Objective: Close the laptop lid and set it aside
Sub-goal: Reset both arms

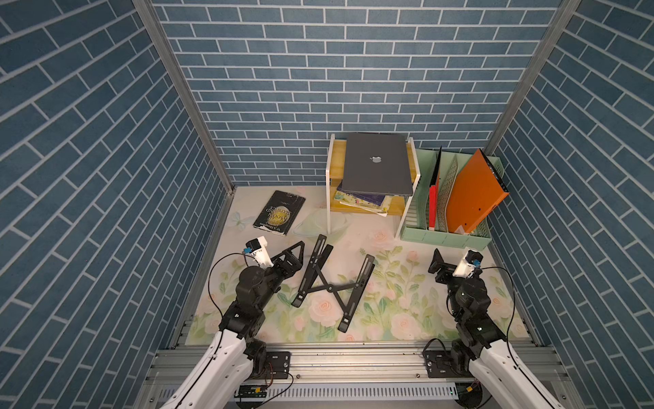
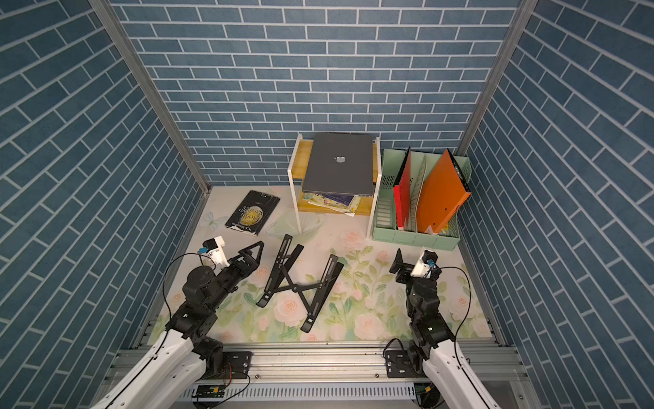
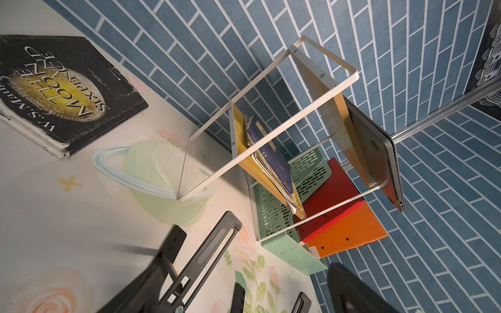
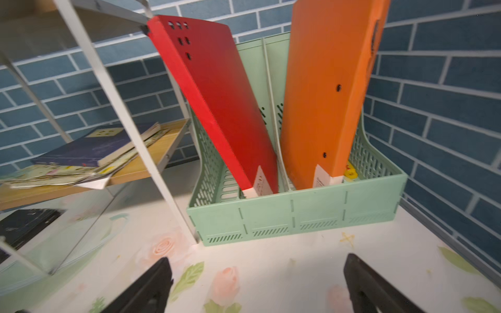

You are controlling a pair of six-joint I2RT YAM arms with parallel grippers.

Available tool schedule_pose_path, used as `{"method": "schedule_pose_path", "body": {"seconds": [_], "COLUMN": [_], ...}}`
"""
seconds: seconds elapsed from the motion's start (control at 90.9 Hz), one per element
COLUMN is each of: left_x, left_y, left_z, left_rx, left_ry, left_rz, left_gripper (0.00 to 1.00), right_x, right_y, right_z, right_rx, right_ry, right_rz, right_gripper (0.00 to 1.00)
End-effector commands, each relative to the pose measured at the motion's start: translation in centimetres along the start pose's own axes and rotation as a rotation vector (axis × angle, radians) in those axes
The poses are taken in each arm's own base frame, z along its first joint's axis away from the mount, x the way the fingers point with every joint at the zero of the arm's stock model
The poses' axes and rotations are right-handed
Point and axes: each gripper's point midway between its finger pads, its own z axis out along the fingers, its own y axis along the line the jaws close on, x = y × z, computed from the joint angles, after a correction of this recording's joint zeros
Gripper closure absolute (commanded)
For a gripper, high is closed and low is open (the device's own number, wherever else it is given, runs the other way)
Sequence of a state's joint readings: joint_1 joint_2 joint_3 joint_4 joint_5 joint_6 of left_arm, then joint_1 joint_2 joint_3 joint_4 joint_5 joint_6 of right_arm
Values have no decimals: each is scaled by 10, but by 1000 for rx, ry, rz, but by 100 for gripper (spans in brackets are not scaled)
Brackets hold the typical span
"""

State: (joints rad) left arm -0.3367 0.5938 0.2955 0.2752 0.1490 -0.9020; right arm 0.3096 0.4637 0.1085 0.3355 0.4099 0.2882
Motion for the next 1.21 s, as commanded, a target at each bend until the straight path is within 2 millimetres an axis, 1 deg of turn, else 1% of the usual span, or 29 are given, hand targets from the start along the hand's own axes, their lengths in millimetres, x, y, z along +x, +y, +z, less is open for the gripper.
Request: {"method": "schedule_pose_path", "body": {"seconds": [0.0,0.044,0.088,0.176,0.275,0.352,0.462,0.495,0.561,0.583,0.649,0.682,0.748,0.77,0.792,0.814,0.825,0.836,0.847,0.858,0.869,0.902,0.946,0.99,1.012,1.034,1.089,1.111,1.199], "left_x": [-2,-2,-2,-3,-6,-8,-12,-10,-10,-11,-11,-12,-14,-15,-16,-17,-17,-18,-18,-18,-19,-19,-21,-23,-25,-27,-34,-38,-50], "left_y": [5,6,7,7,5,4,2,6,8,9,11,11,12,12,13,12,13,13,13,14,14,16,19,22,24,27,37,42,59], "left_z": [-1,-1,0,1,2,4,4,7,9,10,12,13,16,16,17,18,18,19,19,20,20,20,21,22,22,22,21,21,18], "left_rx": [-14,-18,-23,-29,-37,-47,-56,-73,-92,-97,-113,-118,-135,-141,-147,-152,-155,-158,-162,-167,-171,-179,-195,-210,-222,-236,-300,-331,-444], "left_ry": [-22,-20,-22,-20,-19,-18,-24,-13,-7,-7,-3,-4,-1,-1,-3,-3,-2,-1,-2,0,1,1,-8,-21,-30,-40,-69,-83,-126], "left_rz": [4,5,6,13,36,58,86,93,110,116,140,153,183,194,204,215,221,227,233,239,245,268,298,336,359,384,446,472,587], "left_gripper": [0,0,0,0,0,0,0,0,0,0,0,0,0,0,0,0,0,0,0,0,0,0,0,0,0,0,0,0,0], "right_x": [-12,-6,-4,-10,-9,4,22,20,16,7,6,2,16,25,27,30,40,42,37,32,31,42,33,37,33,39,35,37,37], "right_y": [-25,-34,-43,-49,-52,-56,-64,-65,-60,-58,-51,-47,-39,-29,-18,-12,-12,-13,-12,-10,-10,-11,-12,-14,-13,-14,-13,-14,-14], "right_z": [5,7,10,16,30,38,41,42,47,49,61,67,83,88,93,97,99,101,103,103,103,102,102,103,103,102,103,103,103], "right_rx": [83,110,140,148,169,185,199,201,170,163,122,105,57,2,-44,-65,-65,-61,-60,-61,-62,-64,-52,-43,-46,-47,-47,-45,-44], "right_ry": [-90,-82,-84,-103,-58,-11,2,-22,-46,-86,-90,-105,-73,-42,-46,-41,7,24,15,-7,-18,22,-12,12,-7,9,-5,7,10], "right_rz": [62,65,83,74,-24,-69,-83,-74,-104,-105,-142,-160,-185,-221,-246,-260,-268,-270,-270,-270,-270,-270,-264,-265,-264,-266,-264,-265,-266], "right_gripper": [1,1,1,0,1,1,1,0,1,1,1,1,0,0,0,0,0,0,0,0,0,0,0,0,0,0,0,0,0]}}
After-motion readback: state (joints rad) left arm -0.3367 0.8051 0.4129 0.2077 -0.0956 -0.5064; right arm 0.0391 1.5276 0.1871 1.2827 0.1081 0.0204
